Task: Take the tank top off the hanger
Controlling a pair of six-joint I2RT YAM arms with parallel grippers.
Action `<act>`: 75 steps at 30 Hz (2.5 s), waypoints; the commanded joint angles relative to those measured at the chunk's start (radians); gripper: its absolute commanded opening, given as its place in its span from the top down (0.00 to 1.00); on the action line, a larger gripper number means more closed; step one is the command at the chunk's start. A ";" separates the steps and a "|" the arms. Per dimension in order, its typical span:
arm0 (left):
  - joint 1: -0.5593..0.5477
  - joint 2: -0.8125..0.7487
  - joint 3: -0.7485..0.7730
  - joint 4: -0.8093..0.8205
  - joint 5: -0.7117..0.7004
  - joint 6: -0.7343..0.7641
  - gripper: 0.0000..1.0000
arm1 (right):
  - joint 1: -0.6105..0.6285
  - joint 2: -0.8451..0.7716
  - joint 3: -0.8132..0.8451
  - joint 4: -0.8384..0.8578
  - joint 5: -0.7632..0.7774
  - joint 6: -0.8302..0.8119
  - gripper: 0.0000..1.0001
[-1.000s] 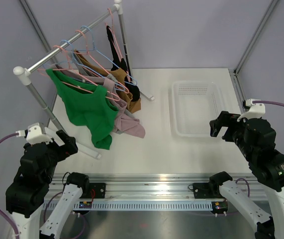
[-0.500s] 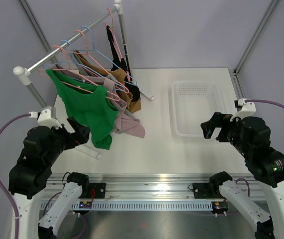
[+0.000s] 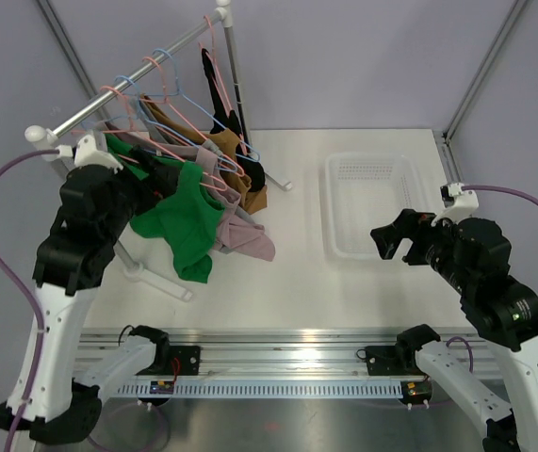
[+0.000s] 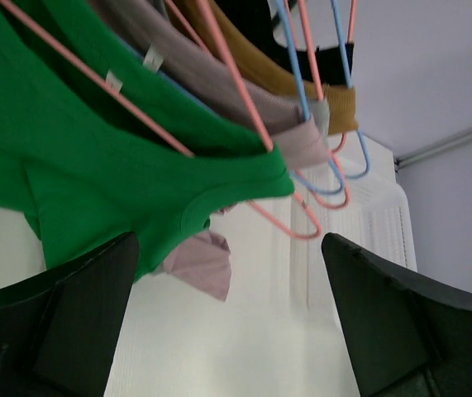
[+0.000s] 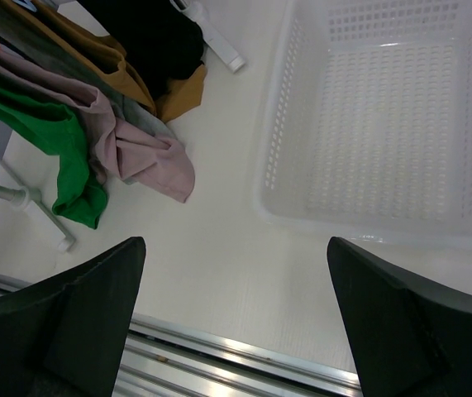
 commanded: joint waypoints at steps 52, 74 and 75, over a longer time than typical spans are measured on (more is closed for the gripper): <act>-0.292 -0.020 0.100 -0.096 -0.374 -0.129 1.00 | 0.008 0.086 -0.004 0.092 -0.110 -0.012 0.00; -0.292 -0.400 -0.545 0.009 0.678 0.066 1.00 | 0.200 0.245 -0.323 0.782 -0.512 0.231 0.01; -0.293 -0.374 -0.554 0.039 0.702 0.062 1.00 | 0.237 0.252 -0.357 0.823 -0.431 0.238 0.00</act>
